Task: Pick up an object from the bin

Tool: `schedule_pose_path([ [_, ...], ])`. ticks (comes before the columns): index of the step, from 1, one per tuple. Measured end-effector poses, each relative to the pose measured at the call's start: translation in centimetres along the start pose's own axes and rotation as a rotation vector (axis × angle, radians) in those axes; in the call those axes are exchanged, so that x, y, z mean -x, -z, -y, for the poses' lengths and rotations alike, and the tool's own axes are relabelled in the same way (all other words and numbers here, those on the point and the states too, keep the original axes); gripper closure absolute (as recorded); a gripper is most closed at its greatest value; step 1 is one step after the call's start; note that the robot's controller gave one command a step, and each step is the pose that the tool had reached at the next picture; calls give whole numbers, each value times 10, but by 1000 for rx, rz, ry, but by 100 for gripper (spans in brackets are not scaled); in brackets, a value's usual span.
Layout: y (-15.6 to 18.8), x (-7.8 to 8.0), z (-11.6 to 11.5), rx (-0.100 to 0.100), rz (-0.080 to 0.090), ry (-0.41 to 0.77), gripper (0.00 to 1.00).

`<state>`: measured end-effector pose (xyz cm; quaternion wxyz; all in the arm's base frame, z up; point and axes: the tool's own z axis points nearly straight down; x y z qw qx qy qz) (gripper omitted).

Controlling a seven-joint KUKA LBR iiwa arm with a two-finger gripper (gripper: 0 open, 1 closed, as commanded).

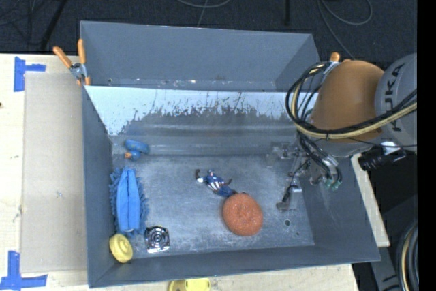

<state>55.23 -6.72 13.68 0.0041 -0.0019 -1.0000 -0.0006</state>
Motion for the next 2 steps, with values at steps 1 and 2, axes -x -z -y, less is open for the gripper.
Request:
schedule_pose_path([
  [1, 4, 2, 0, -1, 7, 2, 0],
  [2, -47, -17, -21, -1, 12, -33, 0],
])
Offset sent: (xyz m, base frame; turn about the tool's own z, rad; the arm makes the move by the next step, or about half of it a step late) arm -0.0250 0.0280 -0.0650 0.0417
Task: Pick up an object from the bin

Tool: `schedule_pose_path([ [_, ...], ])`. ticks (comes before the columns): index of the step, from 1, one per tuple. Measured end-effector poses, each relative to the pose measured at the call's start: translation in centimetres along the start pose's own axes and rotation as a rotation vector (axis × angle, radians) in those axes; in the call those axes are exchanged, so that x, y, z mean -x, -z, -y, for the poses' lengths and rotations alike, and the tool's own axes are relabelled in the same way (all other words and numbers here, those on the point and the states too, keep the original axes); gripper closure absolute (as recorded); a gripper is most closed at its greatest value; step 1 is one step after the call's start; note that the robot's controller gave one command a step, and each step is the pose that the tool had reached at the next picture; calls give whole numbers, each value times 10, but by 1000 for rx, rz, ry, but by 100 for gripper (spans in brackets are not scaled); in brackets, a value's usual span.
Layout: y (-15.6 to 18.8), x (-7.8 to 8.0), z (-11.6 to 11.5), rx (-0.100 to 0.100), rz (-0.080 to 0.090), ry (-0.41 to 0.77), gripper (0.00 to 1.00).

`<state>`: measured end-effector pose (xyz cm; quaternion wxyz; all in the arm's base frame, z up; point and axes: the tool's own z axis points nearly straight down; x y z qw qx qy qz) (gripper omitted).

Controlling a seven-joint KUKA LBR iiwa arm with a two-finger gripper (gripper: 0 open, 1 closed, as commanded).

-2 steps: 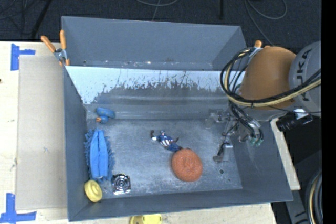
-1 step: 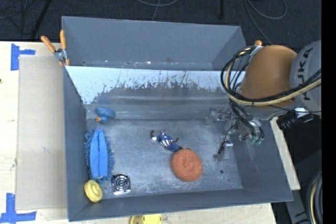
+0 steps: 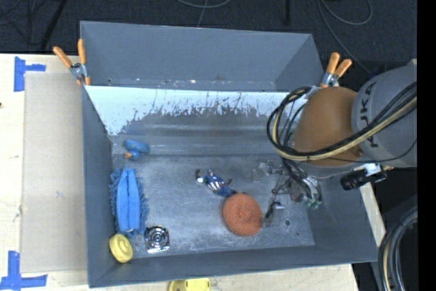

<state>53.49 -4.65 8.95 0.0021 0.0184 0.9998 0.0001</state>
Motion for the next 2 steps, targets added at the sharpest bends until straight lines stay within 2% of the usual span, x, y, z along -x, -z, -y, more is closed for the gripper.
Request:
schedule_pose_path([
  [1, -23, 5, -11, 0, -10, -113, 0],
  [2, -20, 2, -32, -1, -5, -98, 100],
])
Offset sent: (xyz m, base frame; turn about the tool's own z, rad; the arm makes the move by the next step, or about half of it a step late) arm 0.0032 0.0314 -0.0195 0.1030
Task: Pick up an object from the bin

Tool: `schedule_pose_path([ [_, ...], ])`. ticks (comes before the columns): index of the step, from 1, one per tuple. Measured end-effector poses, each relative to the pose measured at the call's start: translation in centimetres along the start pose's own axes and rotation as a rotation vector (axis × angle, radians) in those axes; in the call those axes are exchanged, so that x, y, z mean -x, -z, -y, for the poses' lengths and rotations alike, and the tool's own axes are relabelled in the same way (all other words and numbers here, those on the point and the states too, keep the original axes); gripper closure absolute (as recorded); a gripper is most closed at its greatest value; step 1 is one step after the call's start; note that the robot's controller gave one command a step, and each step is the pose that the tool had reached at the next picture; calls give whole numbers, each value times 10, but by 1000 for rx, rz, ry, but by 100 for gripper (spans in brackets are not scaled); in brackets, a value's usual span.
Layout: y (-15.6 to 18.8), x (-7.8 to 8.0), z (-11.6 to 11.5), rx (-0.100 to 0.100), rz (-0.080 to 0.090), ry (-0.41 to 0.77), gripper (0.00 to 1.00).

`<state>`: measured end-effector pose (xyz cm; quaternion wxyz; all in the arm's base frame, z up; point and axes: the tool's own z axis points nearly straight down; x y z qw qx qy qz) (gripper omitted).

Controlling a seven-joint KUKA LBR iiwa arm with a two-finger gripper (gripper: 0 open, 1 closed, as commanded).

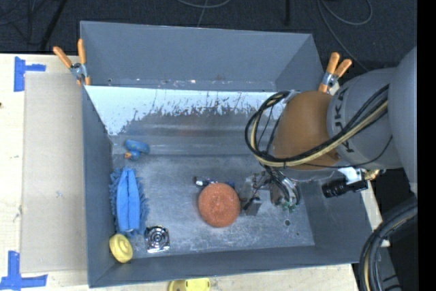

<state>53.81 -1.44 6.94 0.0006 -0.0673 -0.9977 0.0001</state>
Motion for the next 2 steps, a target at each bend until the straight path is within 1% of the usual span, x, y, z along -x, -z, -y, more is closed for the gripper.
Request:
schedule_pose_path([
  [1, 0, 0, 0, 0, 0, 1, 0],
  [2, 0, 0, 0, 0, 0, 2, 0],
])
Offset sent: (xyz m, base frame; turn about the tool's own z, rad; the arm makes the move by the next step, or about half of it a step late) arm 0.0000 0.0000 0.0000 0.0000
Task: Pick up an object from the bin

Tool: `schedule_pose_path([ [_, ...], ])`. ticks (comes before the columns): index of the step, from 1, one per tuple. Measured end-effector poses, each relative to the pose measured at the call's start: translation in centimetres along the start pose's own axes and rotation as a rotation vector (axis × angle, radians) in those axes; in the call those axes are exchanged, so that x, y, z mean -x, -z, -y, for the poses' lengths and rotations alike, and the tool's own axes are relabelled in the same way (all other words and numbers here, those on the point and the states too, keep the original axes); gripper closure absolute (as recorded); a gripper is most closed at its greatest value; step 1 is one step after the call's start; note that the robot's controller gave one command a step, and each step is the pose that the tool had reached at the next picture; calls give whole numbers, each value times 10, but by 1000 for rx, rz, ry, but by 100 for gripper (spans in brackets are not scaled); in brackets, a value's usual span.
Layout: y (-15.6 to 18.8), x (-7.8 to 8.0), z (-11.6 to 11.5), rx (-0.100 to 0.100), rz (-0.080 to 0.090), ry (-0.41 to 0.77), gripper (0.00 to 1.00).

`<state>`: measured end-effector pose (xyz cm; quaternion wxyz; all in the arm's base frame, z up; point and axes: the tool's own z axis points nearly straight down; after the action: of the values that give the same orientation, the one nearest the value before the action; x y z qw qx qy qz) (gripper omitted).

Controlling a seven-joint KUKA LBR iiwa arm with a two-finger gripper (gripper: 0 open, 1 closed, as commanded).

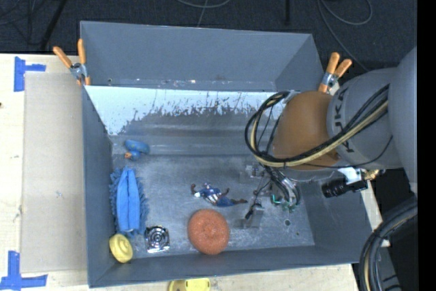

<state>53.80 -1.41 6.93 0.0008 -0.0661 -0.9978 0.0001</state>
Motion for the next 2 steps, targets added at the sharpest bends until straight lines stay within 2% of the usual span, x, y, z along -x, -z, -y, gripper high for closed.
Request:
schedule_pose_path([
  [1, 0, -26, -42, 0, -1, 26, 100],
  [2, 0, -26, -42, 0, -1, 27, 0],
])
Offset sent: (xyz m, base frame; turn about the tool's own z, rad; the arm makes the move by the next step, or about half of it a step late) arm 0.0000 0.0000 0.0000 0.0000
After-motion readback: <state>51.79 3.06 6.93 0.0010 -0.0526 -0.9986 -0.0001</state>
